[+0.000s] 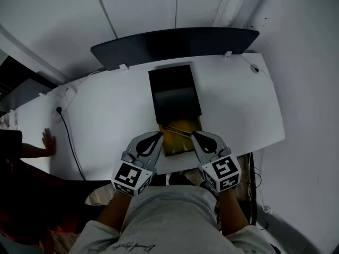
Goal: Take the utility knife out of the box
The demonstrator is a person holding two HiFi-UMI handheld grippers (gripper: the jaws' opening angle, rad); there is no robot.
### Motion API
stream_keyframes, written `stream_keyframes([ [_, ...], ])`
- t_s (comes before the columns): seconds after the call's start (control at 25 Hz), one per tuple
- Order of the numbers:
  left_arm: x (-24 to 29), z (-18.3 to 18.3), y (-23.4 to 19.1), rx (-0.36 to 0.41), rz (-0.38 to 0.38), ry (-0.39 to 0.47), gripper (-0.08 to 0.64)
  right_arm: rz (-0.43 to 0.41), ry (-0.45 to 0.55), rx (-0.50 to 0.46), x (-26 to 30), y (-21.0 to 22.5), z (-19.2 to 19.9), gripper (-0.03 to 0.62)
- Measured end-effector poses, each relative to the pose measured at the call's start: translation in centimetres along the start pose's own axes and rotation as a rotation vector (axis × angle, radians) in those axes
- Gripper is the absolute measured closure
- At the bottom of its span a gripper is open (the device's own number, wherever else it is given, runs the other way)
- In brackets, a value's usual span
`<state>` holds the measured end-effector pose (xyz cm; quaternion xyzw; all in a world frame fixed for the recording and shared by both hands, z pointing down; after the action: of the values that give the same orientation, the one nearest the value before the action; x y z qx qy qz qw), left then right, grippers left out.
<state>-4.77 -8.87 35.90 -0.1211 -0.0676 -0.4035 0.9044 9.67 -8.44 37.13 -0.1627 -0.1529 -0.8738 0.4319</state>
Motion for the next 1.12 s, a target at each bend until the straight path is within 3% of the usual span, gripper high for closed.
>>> stream_keyframes([
  [1.12,2.6,5.2,-2.5,-0.067,0.001,-0.061,0.560,-0.032,-0.122,0.005,4.7,2.2,5.2,0.578],
])
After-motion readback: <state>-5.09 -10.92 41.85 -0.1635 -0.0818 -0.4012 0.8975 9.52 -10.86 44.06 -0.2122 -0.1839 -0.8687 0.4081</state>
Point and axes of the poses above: the fingertips, and each gripper's own axes: x forward along the fingers, y to its right, z out of its underside, the point moved 4 cm from there along -x, backward along the fingers, and after that the axes turned 6 degrees about y, right-handed, at the moved point
